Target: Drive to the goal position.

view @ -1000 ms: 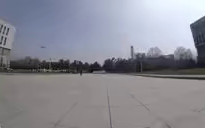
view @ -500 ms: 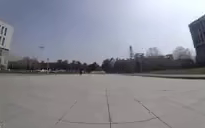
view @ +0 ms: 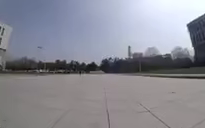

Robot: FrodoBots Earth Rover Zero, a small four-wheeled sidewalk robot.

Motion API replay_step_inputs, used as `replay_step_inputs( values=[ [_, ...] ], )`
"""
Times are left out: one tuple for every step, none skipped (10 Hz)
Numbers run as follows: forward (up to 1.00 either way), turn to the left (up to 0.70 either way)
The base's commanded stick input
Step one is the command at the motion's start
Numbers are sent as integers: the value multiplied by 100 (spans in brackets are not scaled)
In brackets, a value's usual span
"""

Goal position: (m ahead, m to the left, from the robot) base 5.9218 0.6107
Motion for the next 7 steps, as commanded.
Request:
replay_step_inputs(
  values=[
    [100,0],
    [100,0],
    [100,0],
    [100,0],
    [100,3],
    [100,10],
    [100,18]
  ],
)
